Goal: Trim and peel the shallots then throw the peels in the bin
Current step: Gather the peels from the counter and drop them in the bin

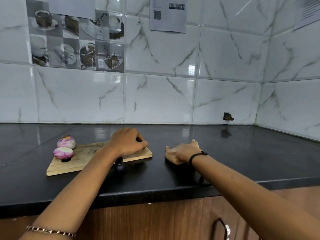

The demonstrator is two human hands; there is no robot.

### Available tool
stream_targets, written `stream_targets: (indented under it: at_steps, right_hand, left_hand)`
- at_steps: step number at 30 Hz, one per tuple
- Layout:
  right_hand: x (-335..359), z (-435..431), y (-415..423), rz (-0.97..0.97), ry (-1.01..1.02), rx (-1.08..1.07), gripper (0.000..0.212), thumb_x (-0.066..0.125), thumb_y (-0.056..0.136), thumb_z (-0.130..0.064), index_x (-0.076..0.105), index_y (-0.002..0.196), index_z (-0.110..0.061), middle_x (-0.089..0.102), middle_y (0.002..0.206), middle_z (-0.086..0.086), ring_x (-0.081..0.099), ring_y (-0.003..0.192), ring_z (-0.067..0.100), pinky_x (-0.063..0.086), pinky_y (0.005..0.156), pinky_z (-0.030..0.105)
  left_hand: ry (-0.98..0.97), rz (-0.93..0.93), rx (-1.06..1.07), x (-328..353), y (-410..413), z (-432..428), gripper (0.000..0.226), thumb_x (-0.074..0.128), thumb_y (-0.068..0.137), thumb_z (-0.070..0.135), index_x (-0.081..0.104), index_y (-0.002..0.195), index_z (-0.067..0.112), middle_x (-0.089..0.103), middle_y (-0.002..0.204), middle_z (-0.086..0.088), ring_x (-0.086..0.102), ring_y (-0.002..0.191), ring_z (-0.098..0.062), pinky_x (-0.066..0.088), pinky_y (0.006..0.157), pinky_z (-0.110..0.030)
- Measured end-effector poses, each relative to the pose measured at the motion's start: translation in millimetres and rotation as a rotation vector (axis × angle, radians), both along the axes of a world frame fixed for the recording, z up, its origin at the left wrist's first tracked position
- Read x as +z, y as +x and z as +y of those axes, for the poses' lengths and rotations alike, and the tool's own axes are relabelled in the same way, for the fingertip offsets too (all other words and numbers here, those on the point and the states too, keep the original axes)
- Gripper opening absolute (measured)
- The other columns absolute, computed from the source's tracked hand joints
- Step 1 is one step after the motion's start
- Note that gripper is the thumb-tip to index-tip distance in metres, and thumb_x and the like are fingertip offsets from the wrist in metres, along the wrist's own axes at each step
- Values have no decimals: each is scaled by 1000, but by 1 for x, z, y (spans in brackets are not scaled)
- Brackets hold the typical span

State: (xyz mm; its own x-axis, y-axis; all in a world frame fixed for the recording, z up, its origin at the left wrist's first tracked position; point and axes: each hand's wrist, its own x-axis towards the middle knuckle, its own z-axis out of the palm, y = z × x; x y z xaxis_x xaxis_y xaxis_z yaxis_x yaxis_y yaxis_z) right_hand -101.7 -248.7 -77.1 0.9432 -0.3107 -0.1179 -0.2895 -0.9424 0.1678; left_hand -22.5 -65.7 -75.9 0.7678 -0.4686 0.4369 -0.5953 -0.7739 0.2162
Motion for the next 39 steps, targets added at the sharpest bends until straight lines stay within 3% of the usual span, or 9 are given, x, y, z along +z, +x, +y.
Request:
stream_targets:
  at_steps: [3, 6, 10, 15, 19, 21, 24, 29, 39]
  right_hand:
    - [-11, 10, -6, -134, 28, 28, 67, 15, 108, -42, 16, 158, 2, 10, 167, 22, -1, 155, 36, -1, 125, 47]
    - [-16, 26, 0, -121, 148, 183, 65, 11, 107, -41, 2, 161, -6, -6, 169, 8, -15, 155, 26, -6, 126, 45]
    - [-13, 22, 5, -83, 281, 229, 59, 10, 108, -39, 1, 162, -17, -6, 170, -1, -15, 155, 22, -7, 126, 46]
    - [-16, 16, 10, -119, 221, 155, 62, 9, 107, -38, 4, 161, -7, -5, 170, 5, -16, 155, 25, -7, 126, 47]
    - [-20, 16, 3, -114, 278, 375, 56, 4, 108, -39, 3, 162, -22, -6, 169, -7, -19, 154, 20, -10, 125, 45]
    - [-21, 9, 7, -92, 269, 342, 57, 7, 108, -45, 4, 162, -28, -4, 169, -7, -18, 154, 20, -10, 125, 46]
    - [-16, 4, 11, -132, 188, 223, 61, 14, 108, -45, 3, 162, -20, -5, 170, -1, -14, 155, 23, -5, 124, 47]
    - [-15, 10, 15, -108, 224, 263, 57, 14, 109, -43, 1, 162, -26, -7, 169, -1, -16, 155, 24, -6, 124, 48]
    - [-15, 11, 23, -189, 215, 210, 59, 17, 109, -40, 2, 162, -19, -4, 170, 2, -13, 155, 25, -3, 124, 48]
  left_hand:
    - [5, -11, 4, 0, 0, 0, 22, 61, 81, 43, 76, 76, 28, 72, 79, 6, 64, 81, -19, 54, 75, -32]
    - [3, -16, 9, 0, 0, -1, 24, 61, 82, 44, 78, 80, 27, 72, 78, 6, 64, 81, -19, 54, 76, -33]
    - [13, -8, 11, -1, 3, 2, 24, 61, 82, 45, 78, 81, 28, 75, 86, 8, 65, 83, -17, 55, 79, -33]
    - [1, 11, -9, -2, 4, 3, 26, 59, 82, 46, 78, 83, 28, 75, 87, 10, 65, 82, -15, 56, 81, -34]
    - [7, -6, -12, 0, 4, 1, 26, 60, 83, 46, 78, 83, 27, 76, 86, 8, 66, 82, -16, 56, 80, -34]
    - [-10, -3, -10, 0, 3, 1, 26, 60, 82, 46, 78, 81, 27, 76, 88, 9, 66, 83, -15, 56, 79, -34]
    - [-19, 9, -11, -1, 3, 1, 30, 59, 79, 47, 79, 81, 25, 76, 85, 7, 67, 81, -15, 57, 79, -36]
    - [-20, 6, -5, 1, 3, 0, 27, 60, 80, 47, 79, 82, 27, 76, 86, 10, 66, 82, -14, 56, 79, -35]
    - [-13, -4, -7, 1, 1, -2, 27, 61, 81, 44, 79, 78, 25, 74, 79, 8, 65, 78, -14, 56, 75, -34]
